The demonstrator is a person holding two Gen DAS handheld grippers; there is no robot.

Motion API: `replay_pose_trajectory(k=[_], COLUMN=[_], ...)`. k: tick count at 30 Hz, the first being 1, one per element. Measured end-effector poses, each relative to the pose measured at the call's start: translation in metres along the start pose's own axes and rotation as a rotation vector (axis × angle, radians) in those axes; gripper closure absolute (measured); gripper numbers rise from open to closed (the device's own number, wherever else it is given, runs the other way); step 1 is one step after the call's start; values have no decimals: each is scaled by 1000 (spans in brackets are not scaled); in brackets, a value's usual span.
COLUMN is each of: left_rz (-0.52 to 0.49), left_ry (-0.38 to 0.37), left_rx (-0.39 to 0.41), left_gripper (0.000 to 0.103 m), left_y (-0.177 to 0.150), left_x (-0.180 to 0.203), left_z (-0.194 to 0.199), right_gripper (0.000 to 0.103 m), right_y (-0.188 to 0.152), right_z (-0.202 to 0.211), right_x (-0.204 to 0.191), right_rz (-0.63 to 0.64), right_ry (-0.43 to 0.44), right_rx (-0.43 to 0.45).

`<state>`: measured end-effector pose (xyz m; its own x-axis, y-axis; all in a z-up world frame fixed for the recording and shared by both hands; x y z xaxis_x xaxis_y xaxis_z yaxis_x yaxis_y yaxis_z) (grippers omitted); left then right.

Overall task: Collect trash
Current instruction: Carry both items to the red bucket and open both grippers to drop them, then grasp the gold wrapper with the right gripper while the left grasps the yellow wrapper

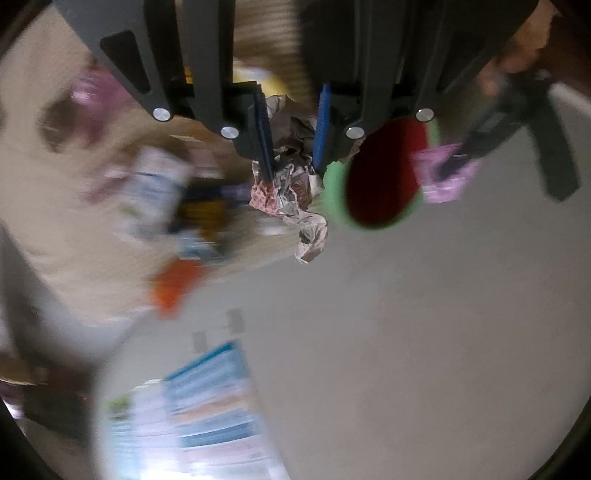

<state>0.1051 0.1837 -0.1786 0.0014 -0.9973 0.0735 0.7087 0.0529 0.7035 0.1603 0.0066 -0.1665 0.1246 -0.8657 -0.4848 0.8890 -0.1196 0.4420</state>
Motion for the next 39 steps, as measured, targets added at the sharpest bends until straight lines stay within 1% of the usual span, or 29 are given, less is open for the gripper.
replay_pose_trajectory(k=[2,4,6,7,8,9,11,12,13,14,17,21,23,26,28,32,35,37,39], left_rz=[5,10,25,34,49,66,94,105,114,121,128,129,131,122,107,64,22,-1,-16], left_ry=[21,38,59,69,84,93,109,114,119,125,141,140,124,92,69,12,-23,-44,-66], left_rx=[-18,-34,-44,-42,-42,-40,-39,-39,-41,-43,-38,-29,-23,-15,-12,-16,-28,-37,-59], left_gripper=[84,83,81,75,65,62,52,51,48,43,41,41,41,41,41,41,40,40,40], left_y=[-6,-11,-16,-17,-19,-21,-25,-26,-28,-30,-31,-29,-26,-20,-17,-12,-12,-14,-19], left_x=[-11,-19,-30,-33,-40,-45,-54,-56,-59,-61,-62,-57,-48,-30,-16,21,52,71,90], left_z=[-4,-9,-13,-13,-14,-14,-15,-15,-16,-16,-12,-8,-7,-4,-2,-2,-3,-4,-6], right_gripper=[82,82,79,79,76,70,64,61,59,54,53,53,53,53,53,52,52,51,51], right_y=[-5,-9,-12,-15,-16,-19,-20,-19,-19,-20,-17,-20,-21,-21,-21,-26,-37,-44,-47], right_z=[-20,-41,-57,-63,-70,-76,-83,-83,-81,-79,-76,-52,-37,-15,-1,28,37,36,28], right_x=[-32,-56,-71,-75,-79,-82,-87,-87,-89,-89,-87,-86,-77,-50,-25,41,83,106,119], right_rz=[31,71,86,87,85,82,71,63,56,48,48,57,61,64,62,26,-13,-60,-70], right_ry=[47,57,69,76,81,78,77,79,84,92,99,99,86,36,-17,-154,-232,-248,-260], right_rx=[-45,-70,-93,-105,-121,-130,-133,-131,-130,-128,-123,-93,-76,-41,-10,36,43,19,1])
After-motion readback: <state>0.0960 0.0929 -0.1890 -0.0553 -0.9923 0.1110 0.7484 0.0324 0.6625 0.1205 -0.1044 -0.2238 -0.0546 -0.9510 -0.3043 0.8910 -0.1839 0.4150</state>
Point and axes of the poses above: each gripper's, at about its wrist camera, not at the fingertips, and z roughly against the way its jaws point, x to its right, y to its top, the point moved 10 cm from there along -z, roughly the way its jaws point, and after that the axes turned 14 degrees about -z, right-handed, at the moved point
